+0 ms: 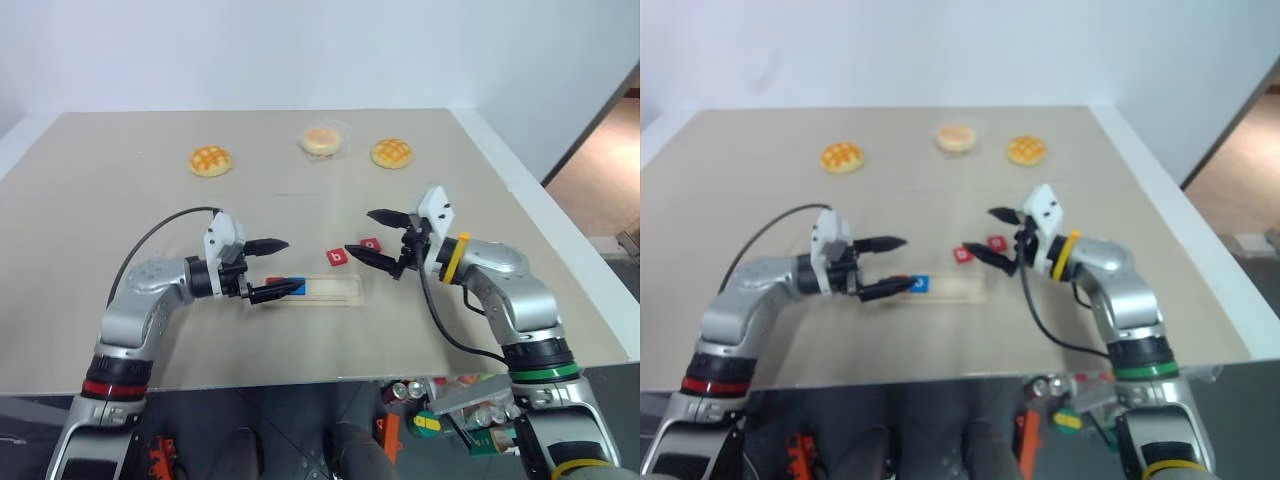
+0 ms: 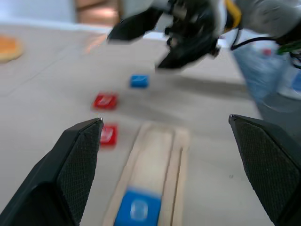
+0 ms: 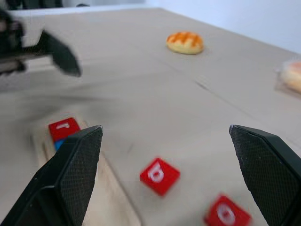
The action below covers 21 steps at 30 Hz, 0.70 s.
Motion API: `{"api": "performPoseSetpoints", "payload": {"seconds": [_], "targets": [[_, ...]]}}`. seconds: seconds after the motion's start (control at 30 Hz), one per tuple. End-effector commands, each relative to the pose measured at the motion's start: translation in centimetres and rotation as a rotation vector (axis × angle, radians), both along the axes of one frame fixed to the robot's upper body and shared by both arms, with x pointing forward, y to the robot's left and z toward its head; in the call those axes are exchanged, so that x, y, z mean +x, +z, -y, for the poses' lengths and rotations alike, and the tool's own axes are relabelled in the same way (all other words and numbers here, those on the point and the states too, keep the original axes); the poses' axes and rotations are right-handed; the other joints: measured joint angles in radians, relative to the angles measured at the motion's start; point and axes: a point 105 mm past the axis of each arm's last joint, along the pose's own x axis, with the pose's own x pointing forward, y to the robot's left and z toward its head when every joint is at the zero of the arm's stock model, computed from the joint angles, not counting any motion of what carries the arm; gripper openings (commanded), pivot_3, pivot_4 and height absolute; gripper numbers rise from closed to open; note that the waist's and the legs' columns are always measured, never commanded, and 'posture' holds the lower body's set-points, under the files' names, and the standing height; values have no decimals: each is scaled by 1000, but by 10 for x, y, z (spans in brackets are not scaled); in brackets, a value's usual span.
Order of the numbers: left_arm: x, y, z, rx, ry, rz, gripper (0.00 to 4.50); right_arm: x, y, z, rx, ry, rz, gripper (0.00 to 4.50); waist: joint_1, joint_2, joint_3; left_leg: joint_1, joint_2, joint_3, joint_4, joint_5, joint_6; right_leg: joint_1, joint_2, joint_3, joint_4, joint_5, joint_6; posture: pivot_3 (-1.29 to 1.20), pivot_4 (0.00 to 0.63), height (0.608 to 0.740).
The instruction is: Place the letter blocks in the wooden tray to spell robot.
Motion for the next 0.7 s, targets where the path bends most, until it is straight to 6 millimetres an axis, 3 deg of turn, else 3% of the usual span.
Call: {"api": "performPoseSetpoints", "payload": {"seconds": [0.03,0.2,0.33,0.7], "targets": [[-9,20,-6,-54,116,139,4443,9,-1,-14,-17,-42,15,4500,6,0,0,-1,-1,0,0,0,0,0,-1,0,0,0,0,0,150,739],[-22,20,-9,-80,215,168,4443,14,-7,-25,-23,-122,17,4500,7,0,0,-2,-3,2,0,0,0,0,-3,1,-2,0,2,0,150,739],[-35,12,-9,-121,267,126,4443,15,-17,-21,10,-314,14,4500,3,0,-1,-2,-2,2,0,0,0,0,-2,2,-2,0,2,0,150,739],[-45,4,1,-131,189,-41,4443,10,-27,-32,28,-414,-22,4500,-2,0,-1,0,-1,2,0,1,0,0,-1,1,-2,0,-1,0,150,739]]}}
